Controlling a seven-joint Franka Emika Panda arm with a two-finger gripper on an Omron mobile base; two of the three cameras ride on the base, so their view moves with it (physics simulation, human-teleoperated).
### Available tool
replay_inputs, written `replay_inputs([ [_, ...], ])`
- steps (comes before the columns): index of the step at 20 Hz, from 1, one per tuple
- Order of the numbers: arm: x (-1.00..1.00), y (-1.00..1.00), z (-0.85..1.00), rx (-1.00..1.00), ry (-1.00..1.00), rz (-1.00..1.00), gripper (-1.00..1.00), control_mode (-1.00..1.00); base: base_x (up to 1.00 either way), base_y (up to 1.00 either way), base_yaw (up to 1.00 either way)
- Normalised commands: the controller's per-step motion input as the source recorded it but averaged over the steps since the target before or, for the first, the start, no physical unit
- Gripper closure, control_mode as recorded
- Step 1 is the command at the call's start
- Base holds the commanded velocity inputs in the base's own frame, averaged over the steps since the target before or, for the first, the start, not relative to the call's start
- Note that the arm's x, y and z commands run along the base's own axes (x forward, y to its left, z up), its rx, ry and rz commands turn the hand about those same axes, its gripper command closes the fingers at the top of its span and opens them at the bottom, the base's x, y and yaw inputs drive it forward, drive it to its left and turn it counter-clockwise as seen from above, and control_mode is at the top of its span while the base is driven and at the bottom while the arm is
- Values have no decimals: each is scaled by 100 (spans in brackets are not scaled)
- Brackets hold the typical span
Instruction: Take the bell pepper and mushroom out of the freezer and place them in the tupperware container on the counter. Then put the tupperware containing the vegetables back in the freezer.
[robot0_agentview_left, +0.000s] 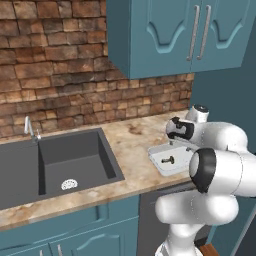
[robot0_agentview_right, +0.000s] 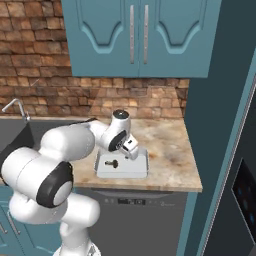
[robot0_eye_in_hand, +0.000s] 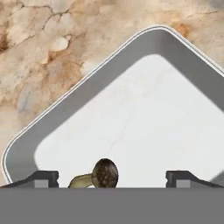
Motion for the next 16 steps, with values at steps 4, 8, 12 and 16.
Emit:
replay_inputs([
  [4,-33,0,100,20,0,0,-100,-100,0,0,0],
  [8,-51,2,100,11,12,0,-100,-100,0,0,0],
  [12,-77,6,100,2,28,0,-100,-100,0,0,0],
  [16,-97,18,97,0,28,0,-100,-100,0,0,0],
])
